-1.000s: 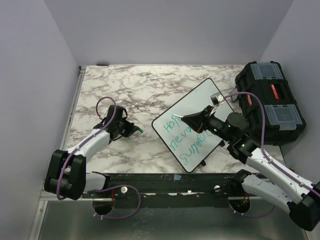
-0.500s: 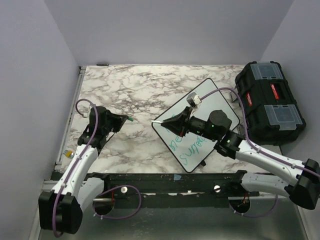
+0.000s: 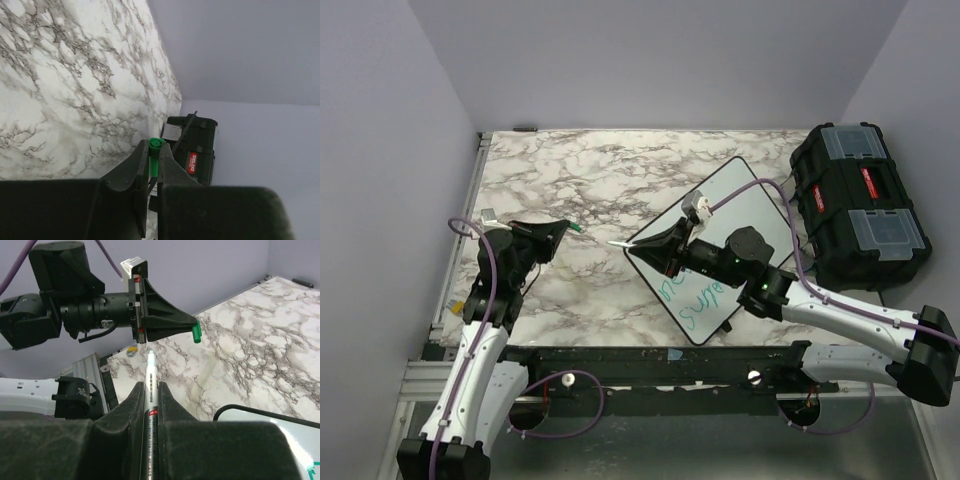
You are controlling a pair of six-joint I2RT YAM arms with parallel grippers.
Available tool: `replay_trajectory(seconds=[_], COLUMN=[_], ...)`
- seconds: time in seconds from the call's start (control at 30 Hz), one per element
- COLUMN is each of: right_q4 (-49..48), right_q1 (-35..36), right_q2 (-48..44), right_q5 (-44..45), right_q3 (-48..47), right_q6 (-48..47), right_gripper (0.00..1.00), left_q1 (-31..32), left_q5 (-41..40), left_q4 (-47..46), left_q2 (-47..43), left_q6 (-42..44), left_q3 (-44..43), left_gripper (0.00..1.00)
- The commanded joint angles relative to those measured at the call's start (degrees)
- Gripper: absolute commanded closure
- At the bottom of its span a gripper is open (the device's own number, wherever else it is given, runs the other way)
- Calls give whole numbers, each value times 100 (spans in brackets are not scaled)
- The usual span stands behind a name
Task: Write a sentence on the whiteboard
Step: Insert the whiteboard marker without the cap into the pen cap.
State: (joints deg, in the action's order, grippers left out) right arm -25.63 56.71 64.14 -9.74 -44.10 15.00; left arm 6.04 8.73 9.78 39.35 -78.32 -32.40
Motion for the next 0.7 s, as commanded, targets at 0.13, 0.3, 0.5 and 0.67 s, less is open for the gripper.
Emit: replay_trajectory(seconds=[0.13, 0.3, 0.5, 0.67], right_q4=[-452, -505, -1068, -1613], right_q1=[78, 112, 132, 150], right_q2=[-31, -41, 54, 293], right_q5=[354, 549, 940, 1316], right_q3=[-154, -101, 141, 269], right_q6=[-180, -284, -389, -428], right_gripper=[99, 99, 99, 99], left_q1=[-85, -95, -86, -81], left_q5=[774, 1243, 1128, 1131], left_q4=[-1705, -3027, -3188, -3184], left_q2=[-199, 164, 107, 10], left_q6=[-553, -1520, -1834, -1988], left_q3=[581, 1010, 1002, 892], left_gripper=[100, 100, 100, 100])
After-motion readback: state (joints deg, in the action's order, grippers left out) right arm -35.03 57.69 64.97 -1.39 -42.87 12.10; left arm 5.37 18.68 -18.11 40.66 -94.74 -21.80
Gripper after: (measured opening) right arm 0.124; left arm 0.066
